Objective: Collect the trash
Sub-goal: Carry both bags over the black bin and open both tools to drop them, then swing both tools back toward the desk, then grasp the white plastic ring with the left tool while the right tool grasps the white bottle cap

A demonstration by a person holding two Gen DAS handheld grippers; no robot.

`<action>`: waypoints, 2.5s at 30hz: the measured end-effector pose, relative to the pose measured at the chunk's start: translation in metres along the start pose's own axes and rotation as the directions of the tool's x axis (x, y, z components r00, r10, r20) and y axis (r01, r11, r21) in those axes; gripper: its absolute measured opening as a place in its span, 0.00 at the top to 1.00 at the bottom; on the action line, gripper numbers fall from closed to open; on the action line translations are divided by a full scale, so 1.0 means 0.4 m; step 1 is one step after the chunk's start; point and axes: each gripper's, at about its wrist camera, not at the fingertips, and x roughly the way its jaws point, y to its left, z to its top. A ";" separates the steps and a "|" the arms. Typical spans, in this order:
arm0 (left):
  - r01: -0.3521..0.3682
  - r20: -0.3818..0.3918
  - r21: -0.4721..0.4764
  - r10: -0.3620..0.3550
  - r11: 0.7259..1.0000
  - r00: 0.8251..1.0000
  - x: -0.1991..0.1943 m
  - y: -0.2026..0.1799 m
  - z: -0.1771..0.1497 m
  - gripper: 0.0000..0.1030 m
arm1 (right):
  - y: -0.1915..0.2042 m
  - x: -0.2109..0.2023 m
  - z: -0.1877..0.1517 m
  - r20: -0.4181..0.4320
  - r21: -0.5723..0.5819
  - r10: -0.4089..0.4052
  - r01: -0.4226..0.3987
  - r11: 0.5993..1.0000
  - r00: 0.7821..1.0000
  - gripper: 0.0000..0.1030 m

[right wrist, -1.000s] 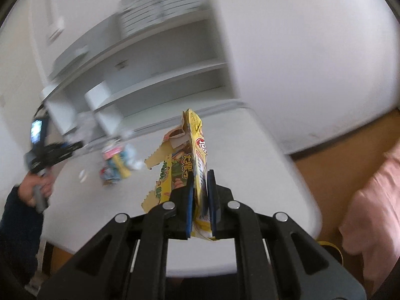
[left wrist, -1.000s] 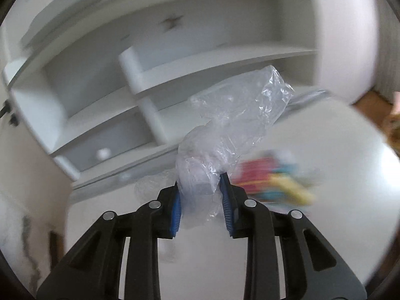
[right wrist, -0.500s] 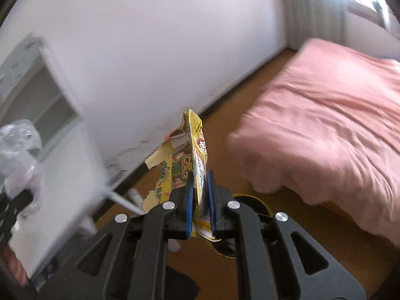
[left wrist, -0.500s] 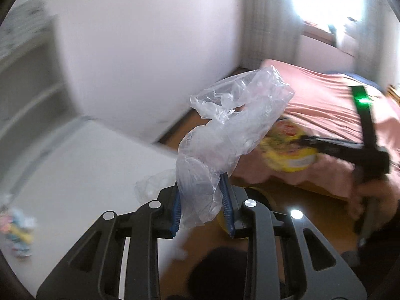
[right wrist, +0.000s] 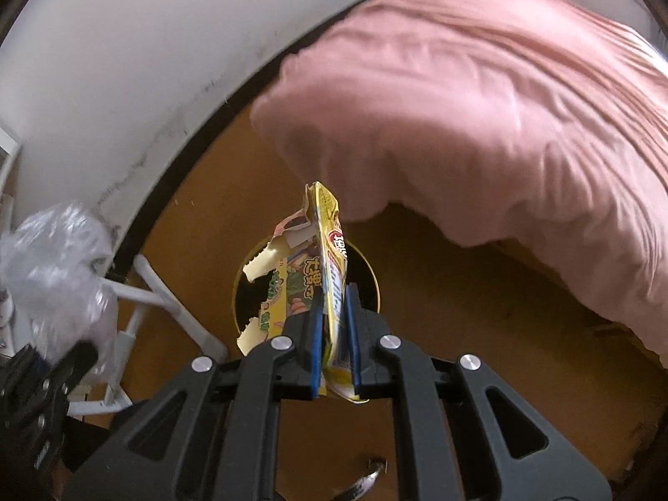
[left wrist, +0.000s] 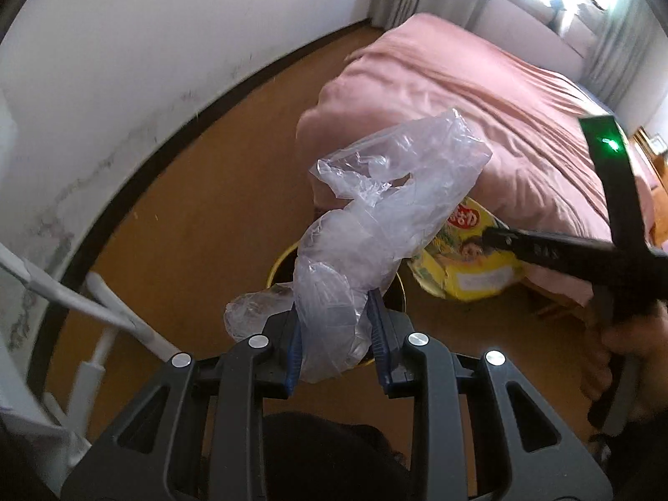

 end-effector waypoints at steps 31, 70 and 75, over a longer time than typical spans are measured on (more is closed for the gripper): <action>-0.012 -0.038 0.048 0.014 0.999 0.999 0.069 -0.016 0.005 0.13 | 0.029 -0.001 0.026 0.051 -0.003 0.011 -0.011 1.000 0.999 0.31; -0.483 -0.009 -0.730 0.699 0.484 0.715 -1.049 0.928 -0.814 0.07 | 1.480 -0.353 -0.311 -0.076 -0.852 0.494 -0.313 0.419 0.866 0.38; -0.484 -0.022 -0.733 0.694 0.478 0.719 -1.028 0.954 -0.794 0.07 | 1.518 -0.322 -0.310 -0.091 -0.847 0.473 -0.318 0.426 0.876 0.43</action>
